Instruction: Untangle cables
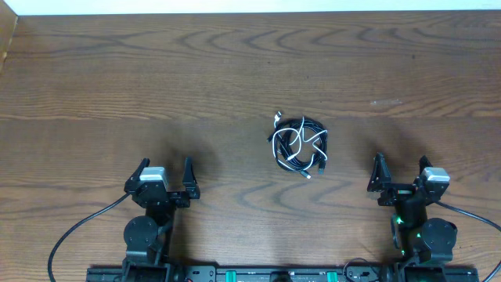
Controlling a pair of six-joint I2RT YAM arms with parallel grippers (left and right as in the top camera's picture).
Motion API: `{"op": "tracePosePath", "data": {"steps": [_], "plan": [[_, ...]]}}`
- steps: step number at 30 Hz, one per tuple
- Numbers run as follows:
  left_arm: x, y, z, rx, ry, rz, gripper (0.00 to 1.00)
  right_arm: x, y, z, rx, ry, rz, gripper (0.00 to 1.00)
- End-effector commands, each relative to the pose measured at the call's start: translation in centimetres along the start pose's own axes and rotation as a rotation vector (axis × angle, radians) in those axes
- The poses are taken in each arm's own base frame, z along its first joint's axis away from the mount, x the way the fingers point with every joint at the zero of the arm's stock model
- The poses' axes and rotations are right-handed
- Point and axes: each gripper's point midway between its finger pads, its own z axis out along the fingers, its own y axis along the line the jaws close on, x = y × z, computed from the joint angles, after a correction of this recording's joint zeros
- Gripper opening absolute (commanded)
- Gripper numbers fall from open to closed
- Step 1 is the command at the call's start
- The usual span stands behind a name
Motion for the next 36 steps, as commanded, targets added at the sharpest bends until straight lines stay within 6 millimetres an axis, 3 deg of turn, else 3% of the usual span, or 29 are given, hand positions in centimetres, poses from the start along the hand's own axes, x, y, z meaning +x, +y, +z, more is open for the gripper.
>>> {"op": "tracePosePath", "data": {"steps": [1,7,11,22,36], "plan": [[2.0,0.3,0.2,-0.015,0.055,-0.008,0.98,0.3,0.0,0.0,0.0,0.012,0.01,0.99],[1.1,0.2,0.3,-0.007,0.02,-0.011,0.98,0.3,0.0,0.0,0.0,0.012,0.01,0.99],[-2.8,-2.2,-0.2,0.125,-0.123,-0.012,0.98,0.3,0.0,0.0,0.0,0.012,0.01,0.99],[-7.4,-3.3,-1.5,0.183,-0.196,-0.08,0.98,0.3,0.0,0.0,0.0,0.012,0.01,0.99],[-9.7,-7.7,-0.1,0.37,0.164,-0.122,0.98,0.3,0.0,0.0,0.0,0.012,0.01,0.99]]}}
